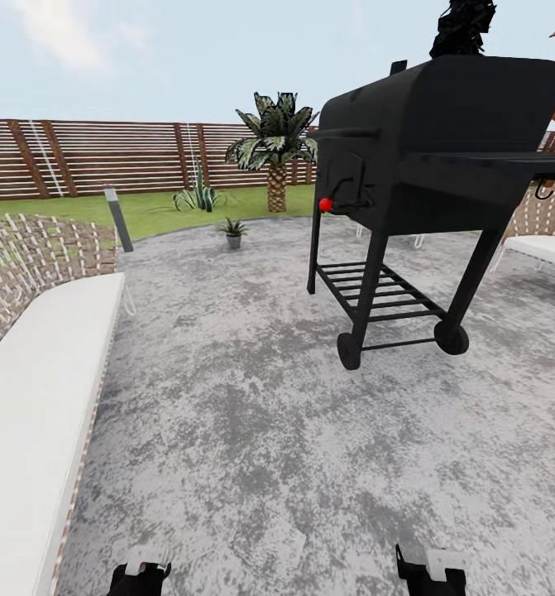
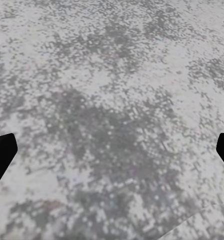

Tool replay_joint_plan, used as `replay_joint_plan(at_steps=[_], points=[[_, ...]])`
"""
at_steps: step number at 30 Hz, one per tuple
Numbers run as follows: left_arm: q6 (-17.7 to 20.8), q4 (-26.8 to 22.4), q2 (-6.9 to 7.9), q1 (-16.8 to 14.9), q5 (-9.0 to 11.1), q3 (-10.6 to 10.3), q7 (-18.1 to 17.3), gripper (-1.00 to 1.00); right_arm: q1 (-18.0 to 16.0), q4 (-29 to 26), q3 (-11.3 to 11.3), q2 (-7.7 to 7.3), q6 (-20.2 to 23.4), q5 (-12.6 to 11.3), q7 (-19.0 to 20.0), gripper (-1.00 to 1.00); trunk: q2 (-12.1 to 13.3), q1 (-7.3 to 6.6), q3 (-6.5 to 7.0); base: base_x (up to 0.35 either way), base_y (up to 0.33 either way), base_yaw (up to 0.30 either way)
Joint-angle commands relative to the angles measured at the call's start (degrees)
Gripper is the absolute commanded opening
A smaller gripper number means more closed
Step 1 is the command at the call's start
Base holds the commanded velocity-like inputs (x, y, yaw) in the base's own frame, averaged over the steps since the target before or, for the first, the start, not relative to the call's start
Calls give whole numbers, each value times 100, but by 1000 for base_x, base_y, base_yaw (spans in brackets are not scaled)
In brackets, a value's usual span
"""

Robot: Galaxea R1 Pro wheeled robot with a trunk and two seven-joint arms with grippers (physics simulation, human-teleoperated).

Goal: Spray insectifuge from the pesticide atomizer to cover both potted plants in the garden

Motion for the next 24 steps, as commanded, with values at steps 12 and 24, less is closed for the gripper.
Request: replay_joint_plan(at_steps=[12,24], points=[[-18,1,4,-4,61,-43,-19,-100,-3,4,-3,0,-16,11,-15,100,-2,-1,-5,20,-14,0],[-17,1,3,-4,61,-43,-19,-100,-3,4,-3,0,-16,11,-18,100,-2,-1,-5,1,-1,0]])
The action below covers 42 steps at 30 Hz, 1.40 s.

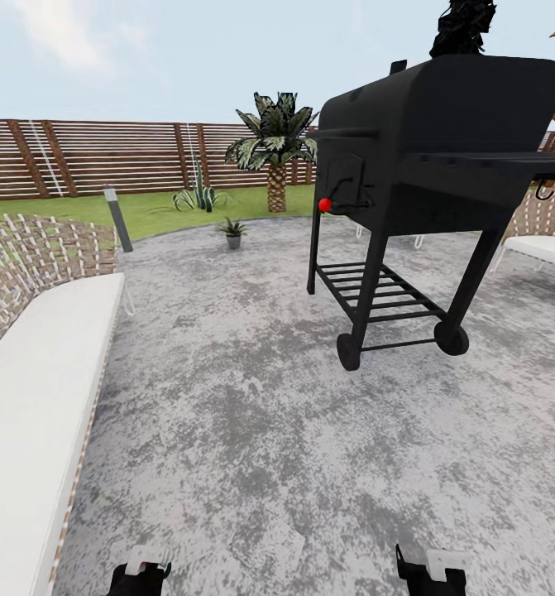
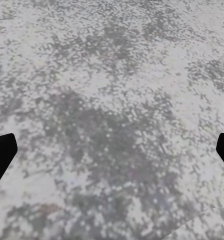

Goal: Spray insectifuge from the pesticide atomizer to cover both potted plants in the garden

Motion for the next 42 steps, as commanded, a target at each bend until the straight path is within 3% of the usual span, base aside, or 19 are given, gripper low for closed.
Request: replay_joint_plan(at_steps=[1,22,42], points=[[-17,6,3,-4,61,-43,-19,-100,-3,4,-5,0,-16,11,-17,100,-2,-1,-5,0,0,0],[-13,2,3,-4,61,-43,-19,-100,-3,4,-5,0,-16,11,-11,100,-2,-1,-5,1,0,0],[-17,10,3,-4,61,-43,-19,-100,-3,4,-8,0,-16,11,-20,100,-2,-1,-5,106,-48,0]])
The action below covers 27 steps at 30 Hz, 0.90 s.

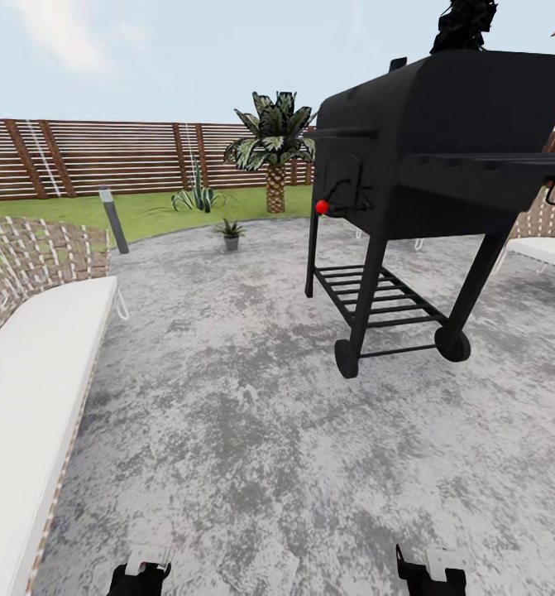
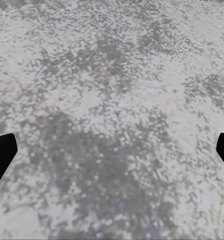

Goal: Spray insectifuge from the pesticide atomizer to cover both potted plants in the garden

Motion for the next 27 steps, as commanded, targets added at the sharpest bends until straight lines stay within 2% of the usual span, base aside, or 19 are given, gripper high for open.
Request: replay_joint_plan(at_steps=[1,8,11,27], points=[[-17,5,3,-4,61,-43,-19,-100,-3,4,-6,1,-15,11,-14,100,-2,0,-5,88,-45,0],[-17,5,3,-4,61,-43,-19,-100,-3,4,-6,1,-15,19,-11,100,-2,0,-5,3,-7,0],[-22,23,-9,14,57,-52,-15,-100,-3,57,3,54,4,39,19,100,-2,0,-5,0,0,0],[-26,14,-12,66,61,-52,-18,-100,94,340,12,560,4,62,36,100,-2,0,-5,0,0,0]])
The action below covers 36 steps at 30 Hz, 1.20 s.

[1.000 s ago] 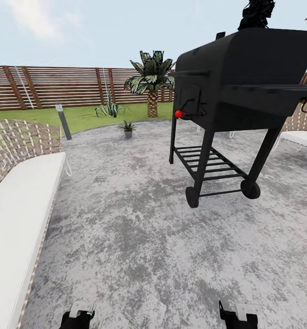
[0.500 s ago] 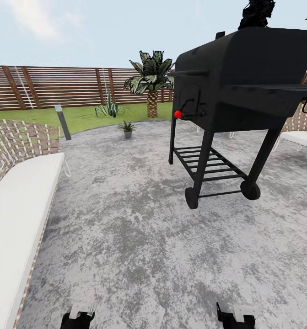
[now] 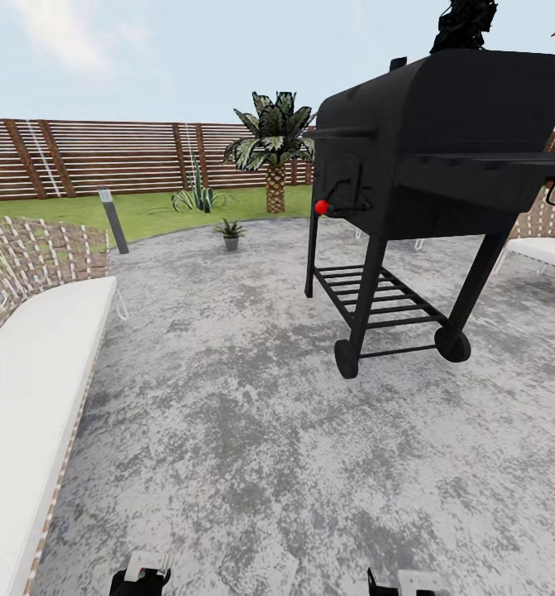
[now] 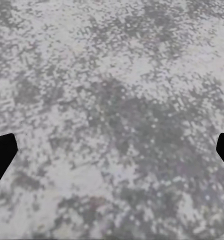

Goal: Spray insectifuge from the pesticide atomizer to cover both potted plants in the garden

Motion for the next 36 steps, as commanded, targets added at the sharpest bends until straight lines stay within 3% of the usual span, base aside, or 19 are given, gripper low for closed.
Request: replay_joint_plan(at_steps=[1,6,16,28,36], points=[[-17,5,-1,-4,61,-42,-20,-100,-3,3,-5,-5,-15,15,-27,100,-2,-1,-5,0,0,0],[-17,5,-6,-4,61,-42,-20,-100,-3,10,-1,-35,-16,23,-23,100,-2,-1,-5,89,0,0],[-17,5,-3,-4,61,-42,-19,-100,-2,11,6,-106,-18,24,-30,100,-2,-1,-5,323,0,8],[-17,6,0,-2,61,-42,-20,-100,-2,11,8,-109,-18,24,-32,100,-2,-1,-5,334,0,236],[-17,13,0,5,56,-42,-20,-100,-3,11,8,-109,-23,24,-32,100,-2,-1,-5,334,0,26]])
